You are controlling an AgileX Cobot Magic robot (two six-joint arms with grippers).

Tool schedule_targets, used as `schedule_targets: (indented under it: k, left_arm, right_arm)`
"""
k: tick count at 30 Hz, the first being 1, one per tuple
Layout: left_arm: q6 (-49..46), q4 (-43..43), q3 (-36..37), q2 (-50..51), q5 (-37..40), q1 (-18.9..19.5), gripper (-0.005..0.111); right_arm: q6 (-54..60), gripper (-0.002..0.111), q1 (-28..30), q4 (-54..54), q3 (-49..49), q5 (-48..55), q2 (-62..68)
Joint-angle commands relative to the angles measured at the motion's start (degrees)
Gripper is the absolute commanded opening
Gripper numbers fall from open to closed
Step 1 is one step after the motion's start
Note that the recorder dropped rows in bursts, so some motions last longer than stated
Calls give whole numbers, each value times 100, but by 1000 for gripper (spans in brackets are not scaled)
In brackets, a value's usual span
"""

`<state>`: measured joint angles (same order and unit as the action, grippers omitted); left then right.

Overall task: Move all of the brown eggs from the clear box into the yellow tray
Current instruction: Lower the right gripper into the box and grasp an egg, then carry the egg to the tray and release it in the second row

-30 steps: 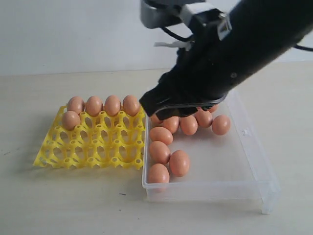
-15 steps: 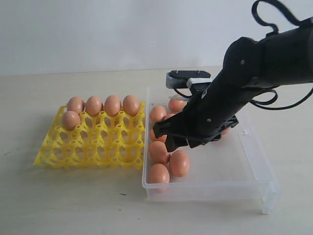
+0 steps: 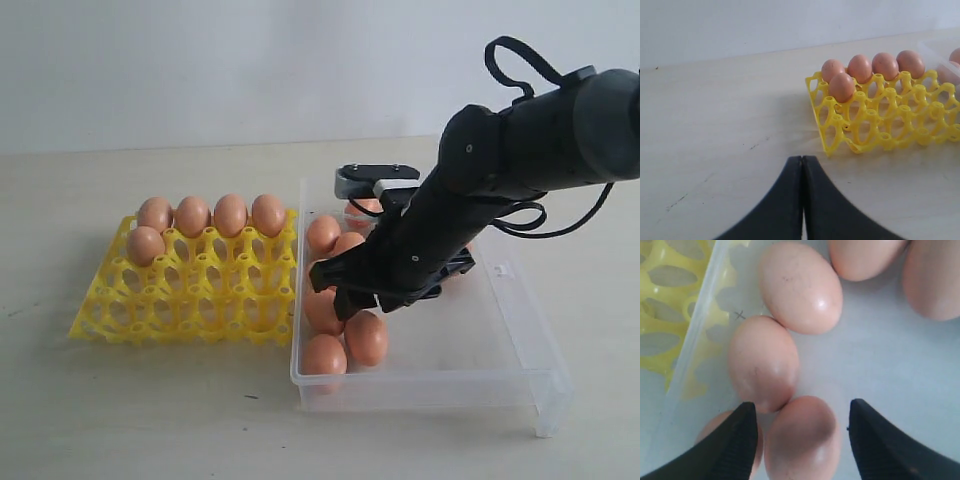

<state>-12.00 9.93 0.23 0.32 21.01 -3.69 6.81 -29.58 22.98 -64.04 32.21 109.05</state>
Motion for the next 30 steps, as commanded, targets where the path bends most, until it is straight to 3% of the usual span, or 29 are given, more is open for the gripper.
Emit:
schedule_targets:
  k: [1,9,11,12,13,18,21,26,30]
  left_arm:
    - [1,-12,-23,-32,-45,-25,0]
    - [1,-12,-23,-32,-45,-25,0]
    - [1,-12,-23,-32,-45,-25,0]
    - [1,-12,-23,-32,-45,-25,0]
    - [1,-12,-23,-32,-45,-25,0]
    - [1,-12,-23,-32,-45,-25,0]
    - [1,-12,-23,-32,-45,-25,0]
    - [1,-12,-23,-32,-45,-25,0]
    - [1,-12,-23,-32,-45,-25,0]
  right_arm:
    - [69,54,37,-5,-36,-38,173]
    - [469,51,37,-5,-36,-186,466]
    - [889,23,63,108,-36,-259,409]
    - [1080,4,67,122,-36,-338,303]
    - [1163,0,67,122,-36,-434,144]
    - [1174,0,-209,-75,-22,-1382,-1199]
    - [1161,0,-713,-99,226,-3067,-1574]
    - [932,0,-1446,-113,303,-4574,-1202]
    - [797,0,-1694,-204,275,-5511,-543]
